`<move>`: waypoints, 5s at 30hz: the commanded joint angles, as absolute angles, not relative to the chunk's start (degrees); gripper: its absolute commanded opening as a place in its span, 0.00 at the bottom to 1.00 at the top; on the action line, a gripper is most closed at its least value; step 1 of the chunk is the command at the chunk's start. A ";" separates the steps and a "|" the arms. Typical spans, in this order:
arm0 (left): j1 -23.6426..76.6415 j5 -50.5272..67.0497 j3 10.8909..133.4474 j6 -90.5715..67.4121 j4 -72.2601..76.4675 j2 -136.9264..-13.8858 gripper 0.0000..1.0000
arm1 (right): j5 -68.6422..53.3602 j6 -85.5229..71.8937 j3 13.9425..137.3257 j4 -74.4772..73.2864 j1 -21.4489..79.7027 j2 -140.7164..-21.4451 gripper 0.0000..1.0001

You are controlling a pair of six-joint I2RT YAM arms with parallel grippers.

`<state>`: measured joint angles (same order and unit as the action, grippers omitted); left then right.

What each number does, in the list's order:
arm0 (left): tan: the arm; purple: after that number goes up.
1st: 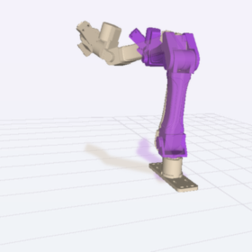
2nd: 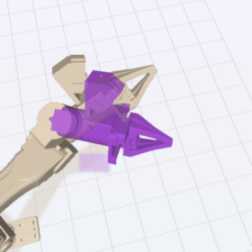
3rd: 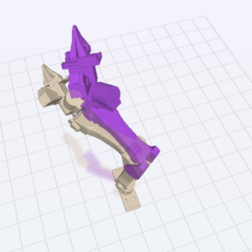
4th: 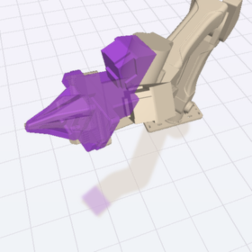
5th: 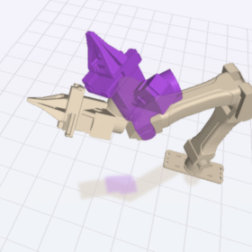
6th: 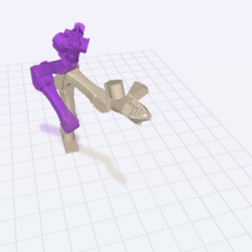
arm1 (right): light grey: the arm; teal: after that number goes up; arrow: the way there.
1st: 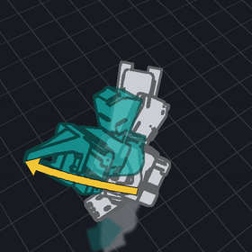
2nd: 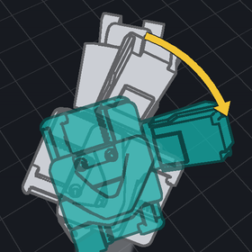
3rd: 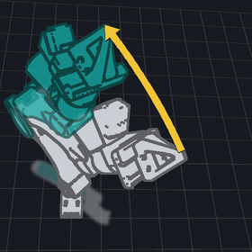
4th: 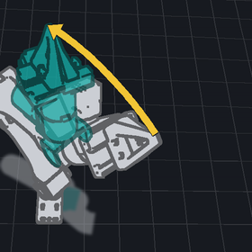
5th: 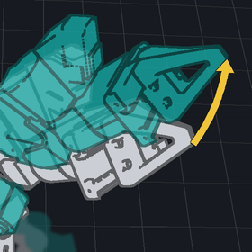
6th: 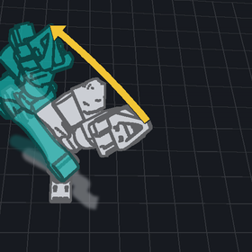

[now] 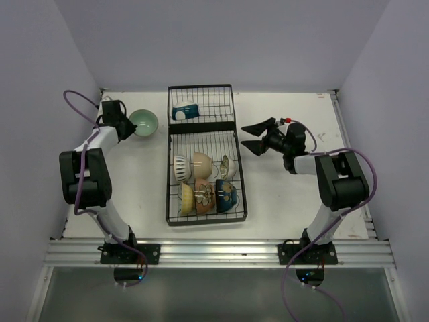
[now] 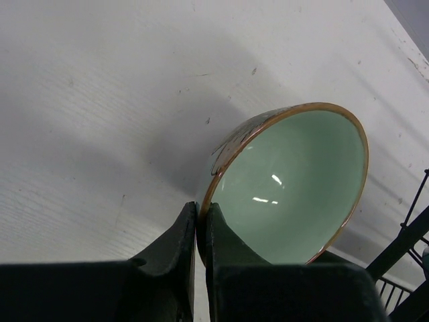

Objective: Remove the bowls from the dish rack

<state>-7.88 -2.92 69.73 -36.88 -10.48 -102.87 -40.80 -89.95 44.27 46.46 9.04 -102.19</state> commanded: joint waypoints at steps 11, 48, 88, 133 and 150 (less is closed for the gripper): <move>-8.61 -4.48 71.19 -38.59 -3.43 -104.68 0.18 | -42.98 -89.47 46.14 50.27 8.35 -102.57 0.70; -8.79 -0.35 64.25 -30.59 -2.02 -81.75 0.93 | -38.15 -76.91 55.45 36.05 13.26 -97.29 0.81; 14.32 -20.56 42.45 -15.38 -2.72 -47.55 1.00 | -16.70 -83.23 91.84 24.79 32.34 -125.33 0.79; 21.80 -23.82 41.84 -13.10 -2.37 -48.69 1.00 | -4.48 -87.63 100.73 28.03 34.28 -131.05 0.16; 21.97 -23.38 41.75 -13.09 -2.20 -50.19 1.00 | -0.18 -87.63 102.22 28.30 32.78 -132.80 0.40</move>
<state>21.47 -22.76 41.63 -13.87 -3.97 -50.02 -3.40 -87.79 99.53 26.96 33.30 -132.84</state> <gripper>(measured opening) 0.997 0.412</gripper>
